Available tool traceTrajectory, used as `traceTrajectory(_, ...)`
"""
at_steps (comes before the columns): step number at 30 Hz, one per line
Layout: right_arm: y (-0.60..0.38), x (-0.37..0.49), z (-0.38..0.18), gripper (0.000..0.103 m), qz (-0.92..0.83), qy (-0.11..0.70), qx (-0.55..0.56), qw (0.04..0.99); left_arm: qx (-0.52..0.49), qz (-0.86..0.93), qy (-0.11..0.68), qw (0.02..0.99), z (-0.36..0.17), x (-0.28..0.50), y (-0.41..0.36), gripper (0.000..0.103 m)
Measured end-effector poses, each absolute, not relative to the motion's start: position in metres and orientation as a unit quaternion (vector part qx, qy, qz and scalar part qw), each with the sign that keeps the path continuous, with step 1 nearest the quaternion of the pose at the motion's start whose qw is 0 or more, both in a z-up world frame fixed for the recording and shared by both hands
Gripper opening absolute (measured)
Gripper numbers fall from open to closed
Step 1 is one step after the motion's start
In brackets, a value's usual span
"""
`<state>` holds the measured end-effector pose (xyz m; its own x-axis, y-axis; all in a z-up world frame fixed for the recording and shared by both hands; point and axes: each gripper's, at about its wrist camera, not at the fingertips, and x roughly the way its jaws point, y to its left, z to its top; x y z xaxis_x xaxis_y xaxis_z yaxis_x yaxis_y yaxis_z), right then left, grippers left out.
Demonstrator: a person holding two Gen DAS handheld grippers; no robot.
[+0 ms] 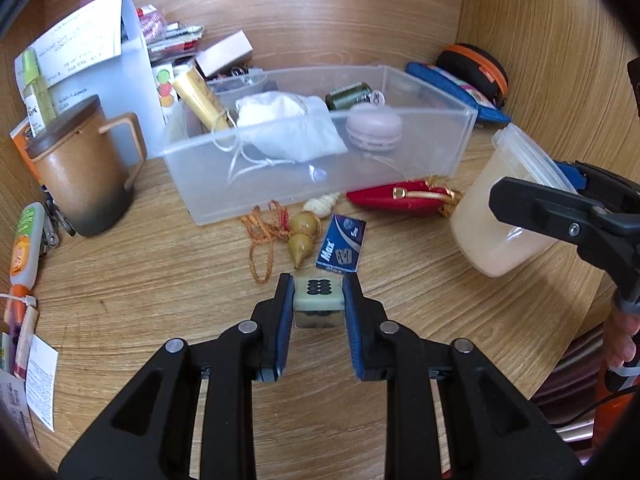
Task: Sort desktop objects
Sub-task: 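Lift the cream jar with the right gripper while the left grasps the domino tile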
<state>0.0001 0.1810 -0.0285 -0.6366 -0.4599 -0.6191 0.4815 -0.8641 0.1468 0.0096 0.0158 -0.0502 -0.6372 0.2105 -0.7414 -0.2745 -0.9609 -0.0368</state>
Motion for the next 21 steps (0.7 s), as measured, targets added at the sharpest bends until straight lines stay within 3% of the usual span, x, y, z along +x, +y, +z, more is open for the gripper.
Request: traceTrajectory(21, 0.175, -0.016, 0.012, 0.068, -0.911, 0.032, 0.312, 0.267, -0.348, 0.929, 0.011, 0.129, 0.001, 0.000, -0.007, 0.024)
